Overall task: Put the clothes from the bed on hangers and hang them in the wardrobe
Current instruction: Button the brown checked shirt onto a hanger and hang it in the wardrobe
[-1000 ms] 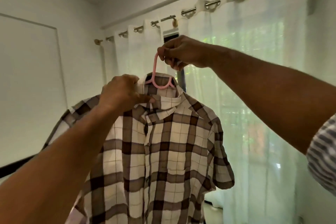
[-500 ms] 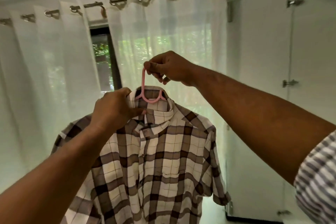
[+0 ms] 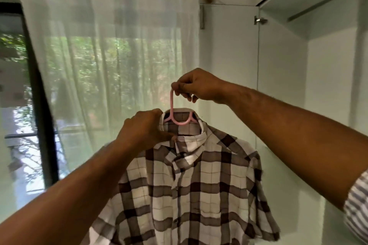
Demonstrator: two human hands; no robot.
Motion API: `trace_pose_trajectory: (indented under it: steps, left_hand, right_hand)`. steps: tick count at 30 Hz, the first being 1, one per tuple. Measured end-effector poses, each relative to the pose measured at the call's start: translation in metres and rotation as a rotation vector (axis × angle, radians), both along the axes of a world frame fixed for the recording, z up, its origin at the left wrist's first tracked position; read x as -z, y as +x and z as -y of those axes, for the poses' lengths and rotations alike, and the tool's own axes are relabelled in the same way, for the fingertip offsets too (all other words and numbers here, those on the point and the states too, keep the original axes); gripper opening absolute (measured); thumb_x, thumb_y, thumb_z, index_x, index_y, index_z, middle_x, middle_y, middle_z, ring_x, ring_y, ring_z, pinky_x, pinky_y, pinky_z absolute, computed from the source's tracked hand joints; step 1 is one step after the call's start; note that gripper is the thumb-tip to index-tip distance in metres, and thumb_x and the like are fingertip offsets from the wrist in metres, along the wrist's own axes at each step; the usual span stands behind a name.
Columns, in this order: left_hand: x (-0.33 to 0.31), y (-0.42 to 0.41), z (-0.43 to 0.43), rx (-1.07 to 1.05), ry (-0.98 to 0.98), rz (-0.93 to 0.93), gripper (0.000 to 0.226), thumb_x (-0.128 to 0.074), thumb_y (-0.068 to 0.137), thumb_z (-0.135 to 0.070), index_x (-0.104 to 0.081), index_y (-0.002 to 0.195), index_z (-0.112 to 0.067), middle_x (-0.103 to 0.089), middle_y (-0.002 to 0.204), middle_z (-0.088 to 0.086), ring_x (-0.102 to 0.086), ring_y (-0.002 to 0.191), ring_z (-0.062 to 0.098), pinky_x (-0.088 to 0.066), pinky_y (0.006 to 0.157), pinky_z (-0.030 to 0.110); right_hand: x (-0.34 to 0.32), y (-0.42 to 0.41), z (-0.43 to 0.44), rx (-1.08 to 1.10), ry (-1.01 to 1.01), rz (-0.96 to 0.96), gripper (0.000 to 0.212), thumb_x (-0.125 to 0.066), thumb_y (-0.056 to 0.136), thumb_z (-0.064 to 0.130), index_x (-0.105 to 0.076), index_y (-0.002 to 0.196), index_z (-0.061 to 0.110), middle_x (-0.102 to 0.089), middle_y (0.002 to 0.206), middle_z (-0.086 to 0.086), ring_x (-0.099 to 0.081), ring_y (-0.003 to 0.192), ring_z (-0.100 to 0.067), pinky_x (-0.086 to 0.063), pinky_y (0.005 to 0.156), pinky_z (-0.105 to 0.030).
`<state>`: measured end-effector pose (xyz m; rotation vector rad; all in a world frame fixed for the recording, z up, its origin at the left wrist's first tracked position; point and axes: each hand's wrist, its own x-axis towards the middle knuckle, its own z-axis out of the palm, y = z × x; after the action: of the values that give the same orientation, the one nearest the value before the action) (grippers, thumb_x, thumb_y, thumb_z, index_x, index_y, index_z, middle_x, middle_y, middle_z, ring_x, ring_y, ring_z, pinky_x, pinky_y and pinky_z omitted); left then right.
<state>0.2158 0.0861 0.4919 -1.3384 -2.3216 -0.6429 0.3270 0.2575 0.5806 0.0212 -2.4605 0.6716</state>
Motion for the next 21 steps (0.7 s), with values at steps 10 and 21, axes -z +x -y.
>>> trace_pose_trajectory:
  steps: [10, 21]
  left_hand:
    - [-0.030, -0.050, -0.147, 0.548, 0.209, 0.287, 0.033, -0.067, 0.090, -0.048, -0.071, 0.108, -0.020, -0.072, 0.098, -0.006, -0.065, 0.087, 0.010, -0.044, 0.064, 0.022]
    - [-0.043, -0.031, -0.339, 0.726, 0.296, 0.430, 0.018, -0.072, 0.089, -0.035, -0.077, 0.099, -0.021, -0.074, 0.082, -0.005, -0.068, 0.075, 0.011, -0.051, 0.064, 0.025]
  right_hand:
    - [-0.019, -0.021, -0.099, 0.275, 0.073, 0.058, 0.033, -0.062, 0.099, 0.035, -0.075, 0.091, 0.007, -0.065, 0.069, -0.001, -0.059, 0.061, -0.009, -0.052, 0.062, -0.026]
    - [-0.034, 0.038, -0.244, 0.559, 0.050, 0.161, 0.036, -0.058, 0.098, 0.049, -0.073, 0.107, 0.017, -0.073, 0.095, -0.002, -0.069, 0.078, -0.015, -0.060, 0.073, -0.033]
